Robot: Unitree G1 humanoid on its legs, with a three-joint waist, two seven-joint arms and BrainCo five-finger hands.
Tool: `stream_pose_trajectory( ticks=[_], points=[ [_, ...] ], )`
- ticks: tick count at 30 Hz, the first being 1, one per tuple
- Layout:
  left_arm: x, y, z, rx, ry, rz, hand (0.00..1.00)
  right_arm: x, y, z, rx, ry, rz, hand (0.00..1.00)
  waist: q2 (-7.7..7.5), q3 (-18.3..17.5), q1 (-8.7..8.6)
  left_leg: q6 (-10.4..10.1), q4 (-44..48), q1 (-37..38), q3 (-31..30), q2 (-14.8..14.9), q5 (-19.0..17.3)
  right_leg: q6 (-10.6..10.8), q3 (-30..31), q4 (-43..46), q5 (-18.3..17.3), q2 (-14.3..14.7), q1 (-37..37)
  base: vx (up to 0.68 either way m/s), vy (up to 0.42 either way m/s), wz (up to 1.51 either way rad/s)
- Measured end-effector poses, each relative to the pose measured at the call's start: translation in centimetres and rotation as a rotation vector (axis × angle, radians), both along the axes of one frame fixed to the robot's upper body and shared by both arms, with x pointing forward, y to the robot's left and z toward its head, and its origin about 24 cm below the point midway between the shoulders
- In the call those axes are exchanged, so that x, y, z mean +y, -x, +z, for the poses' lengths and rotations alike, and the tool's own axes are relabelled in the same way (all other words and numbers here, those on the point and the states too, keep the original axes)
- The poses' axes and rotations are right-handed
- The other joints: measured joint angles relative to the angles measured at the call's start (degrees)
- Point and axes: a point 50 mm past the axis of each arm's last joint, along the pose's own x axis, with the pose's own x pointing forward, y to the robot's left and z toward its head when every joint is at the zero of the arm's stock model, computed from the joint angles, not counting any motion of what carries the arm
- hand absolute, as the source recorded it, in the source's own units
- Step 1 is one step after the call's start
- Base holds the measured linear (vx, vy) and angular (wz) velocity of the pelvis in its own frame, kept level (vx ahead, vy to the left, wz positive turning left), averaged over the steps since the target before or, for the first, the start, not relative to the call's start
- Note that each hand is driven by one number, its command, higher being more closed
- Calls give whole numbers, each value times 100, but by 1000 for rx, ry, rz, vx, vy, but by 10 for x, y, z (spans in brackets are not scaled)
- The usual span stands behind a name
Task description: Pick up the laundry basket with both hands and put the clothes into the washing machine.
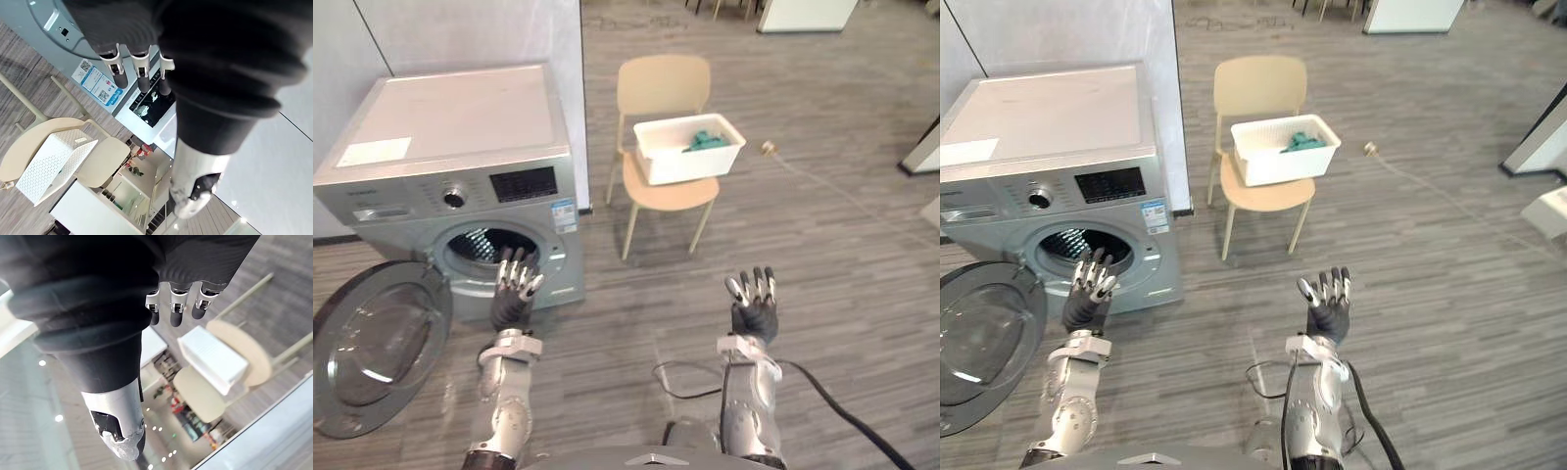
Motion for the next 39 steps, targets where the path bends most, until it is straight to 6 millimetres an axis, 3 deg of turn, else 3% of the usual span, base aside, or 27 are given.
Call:
stream_pose_trajectory(
  ticks=[1,2,3,4,6,8,9,10,11,13,14,16,18,19,21,23,24,26,27,29,30,33,36,38,39],
  points=[
    [4,6,-6,27,18,28,0,4,-7,9,-31,21,11,0,86,27,36,469,709,-312,-295,481,164,-240,-36,-11,-138,431,93,178,-600,-60],
    [4,11,-10,45,42,44,0,4,-9,15,-46,64,10,0,68,42,87,1825,1731,-824,-497,851,617,-466,-46,-181,-158,736,238,147,-486,-58],
    [2,12,-11,50,50,43,0,3,-9,20,-56,91,-3,0,29,55,123,2410,2222,-1092,-494,1081,861,-567,-55,-341,-125,877,409,163,-437,-59],
    [-7,12,-12,56,79,23,0,-3,-8,31,-86,151,-33,0,130,151,207,2487,3086,-1446,-431,1352,842,-696,-22,-650,-74,1093,686,181,-377,-52],
    [-21,12,-14,60,110,-20,0,-17,-6,49,-131,254,-103,0,174,203,190,2287,3654,-1839,-230,1163,513,-837,77,-1102,26,1221,1025,208,-311,-38],
    [-23,12,-13,48,119,-30,0,-34,-5,72,-204,343,-179,0,249,189,182,1892,3395,-2138,-152,396,163,-920,174,-1670,140,1280,1444,249,-206,-19],
    [-23,12,-13,45,119,-32,0,-36,-5,78,-225,358,-191,0,256,185,182,1767,3212,-2183,-146,182,84,-936,183,-1776,157,1291,1531,262,-153,-9],
    [-24,12,-12,36,117,-40,0,-37,-7,88,-268,379,-202,0,262,184,182,1599,2720,-2262,-99,-214,-49,-960,191,-1961,173,1333,1690,209,-108,1],
    [-24,12,-12,33,115,-45,0,-37,-9,92,-282,399,-209,0,262,185,183,1554,2434,-2298,-85,-391,-77,-968,193,-2057,183,1357,1775,275,-116,3],
    [-24,11,-11,23,110,-54,0,-34,-18,111,-345,435,-244,0,234,202,237,1413,1255,-2533,-302,-1164,46,-979,197,-2364,189,1372,1983,298,-63,2],
    [-24,11,-10,21,107,-55,0,-33,-20,116,-355,455,-257,0,232,201,265,1377,937,-2601,-445,-1356,161,-977,208,-2428,189,1363,2015,306,2,-11],
    [-23,9,-7,7,96,-60,0,-29,-23,125,-372,521,-292,0,214,214,397,1374,86,-2747,-859,-1721,761,-819,277,-2590,98,1324,2216,288,46,-17],
    [-22,9,-7,12,76,-64,0,-27,-24,125,-359,545,-297,0,205,214,427,1486,37,-2620,-827,-1792,1299,-604,320,-2648,-35,1234,2472,422,118,-9],
    [-23,8,-5,9,68,-70,0,-25,-25,124,-346,549,-291,0,137,204,424,1655,178,-2543,-734,-1880,1150,-449,358,-2575,-137,1083,2500,423,135,-11],
    [-26,4,-3,0,63,-81,0,-25,-25,120,-320,558,-284,0,153,194,448,1772,456,-2522,-620,-1906,793,-214,408,-2132,-337,932,2403,351,142,-17],
    [-30,3,-3,10,-12,-122,0,-23,-23,103,-225,629,-257,0,12,259,440,1831,605,-2175,-527,-2021,341,62,509,-462,-658,606,1949,351,177,-20],
    [-31,3,-3,22,-87,-149,0,-19,-21,93,-171,648,-238,0,-128,302,365,1848,603,-1885,-478,-2131,151,106,504,1036,-556,307,1485,375,145,-5],
    [-30,0,-1,28,-200,-209,0,-11,-25,76,-95,666,-185,0,-270,275,185,1918,632,-1442,-516,-2235,-83,98,461,2878,-475,-35,778,432,76,8],
    [-31,-2,1,22,-226,-222,0,-10,-26,72,-76,679,-177,0,-265,278,149,1926,610,-1329,-562,-2234,-114,63,405,3061,-487,-74,666,444,48,23],
    [-35,-13,11,-29,-319,-249,0,-7,-29,67,-20,785,-152,0,-262,277,101,1915,217,-909,-715,-2228,-109,-249,99,2842,-592,-227,243,327,5,22],
    [-36,-15,14,-41,-342,-256,0,-6,-29,67,-13,812,-151,0,-250,276,90,1906,147,-837,-768,-2209,-104,-286,53,2598,-615,-219,179,292,-41,28],
    [-44,-24,24,-95,-478,-306,0,-7,-31,69,2,943,-144,0,-181,278,52,1698,52,-645,-1063,-2041,-182,-350,171,606,-561,-31,-120,249,-104,41],
    [-47,-30,28,-119,-573,-326,0,-15,-31,71,19,1022,-162,0,-157,278,-4,1343,177,-609,-1481,-1804,-380,-276,845,-1155,305,-6,-394,262,-234,62],
    [-47,-29,20,-89,-619,-332,0,-17,-31,71,49,1087,-177,0,-198,273,-37,1009,275,-415,-1797,-1685,-590,-225,1184,-1513,617,-81,-275,366,-498,82],
    [-46,-25,9,-40,-623,-337,0,-18,-30,69,63,1112,-183,0,-228,265,-48,777,295,-242,-1993,-1554,-756,-195,1220,-1389,968,-108,-94,292,-527,78]
  ],
)
